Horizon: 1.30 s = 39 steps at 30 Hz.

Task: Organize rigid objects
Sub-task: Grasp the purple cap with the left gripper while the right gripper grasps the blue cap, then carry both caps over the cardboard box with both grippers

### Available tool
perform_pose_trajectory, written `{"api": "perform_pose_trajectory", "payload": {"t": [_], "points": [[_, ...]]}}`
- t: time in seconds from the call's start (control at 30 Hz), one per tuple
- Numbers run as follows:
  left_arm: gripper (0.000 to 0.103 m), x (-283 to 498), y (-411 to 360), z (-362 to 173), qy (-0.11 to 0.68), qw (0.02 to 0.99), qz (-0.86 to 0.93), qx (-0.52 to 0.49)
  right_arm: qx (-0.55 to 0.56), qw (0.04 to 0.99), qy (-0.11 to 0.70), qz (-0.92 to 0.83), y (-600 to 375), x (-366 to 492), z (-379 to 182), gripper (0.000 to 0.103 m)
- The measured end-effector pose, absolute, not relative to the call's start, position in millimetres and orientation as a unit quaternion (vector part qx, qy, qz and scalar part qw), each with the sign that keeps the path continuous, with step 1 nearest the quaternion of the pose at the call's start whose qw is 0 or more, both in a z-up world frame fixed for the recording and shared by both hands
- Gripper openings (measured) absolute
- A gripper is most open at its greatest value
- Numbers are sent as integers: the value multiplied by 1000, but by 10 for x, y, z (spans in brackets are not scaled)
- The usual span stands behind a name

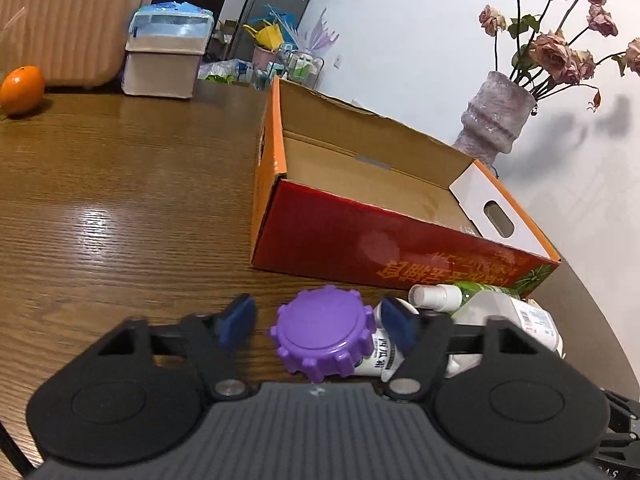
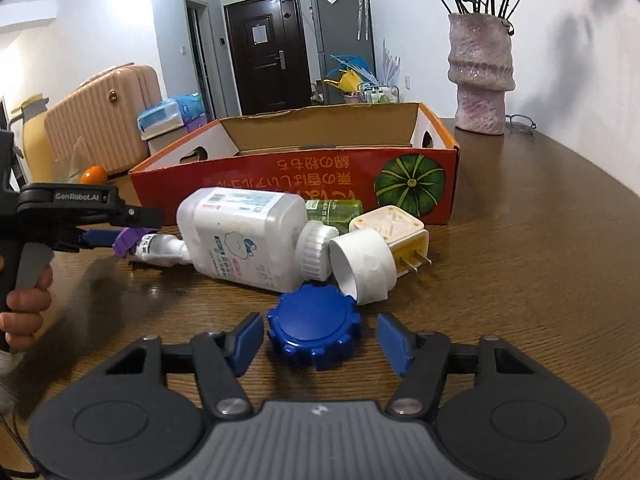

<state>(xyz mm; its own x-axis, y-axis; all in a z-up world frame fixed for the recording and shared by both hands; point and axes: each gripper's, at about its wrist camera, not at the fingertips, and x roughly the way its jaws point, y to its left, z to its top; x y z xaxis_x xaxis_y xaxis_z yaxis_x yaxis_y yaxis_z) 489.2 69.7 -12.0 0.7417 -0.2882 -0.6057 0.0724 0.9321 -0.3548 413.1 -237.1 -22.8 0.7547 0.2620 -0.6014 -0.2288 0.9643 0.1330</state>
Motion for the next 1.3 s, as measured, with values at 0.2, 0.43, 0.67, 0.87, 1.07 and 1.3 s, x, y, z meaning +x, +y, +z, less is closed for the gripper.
{"api": "perform_pose_trajectory", "payload": {"t": [0.2, 0.43, 0.67, 0.87, 1.07, 1.3], "points": [[56, 4873, 763, -121, 344, 917, -91, -182, 25, 939, 319, 125, -2368, 4114, -235, 51], [55, 4777, 717, -103, 341, 921, -95, -165, 25, 940, 320, 118, -2394, 4114, -218, 52], [55, 4397, 768, 137, 308, 935, -66, -160, 6, 941, 317, 121, -2290, 4168, -227, 51], [55, 3787, 803, 337, 269, 949, -46, -160, 17, 946, 302, 117, -2389, 3934, -176, 51], [55, 3062, 691, 448, 230, 961, -46, -149, 28, 956, 263, 131, -2516, 3301, 2, 51], [55, 2295, 441, 561, 184, 976, -49, -110, 28, 965, 209, 155, -2557, 2518, 326, 51]]}}
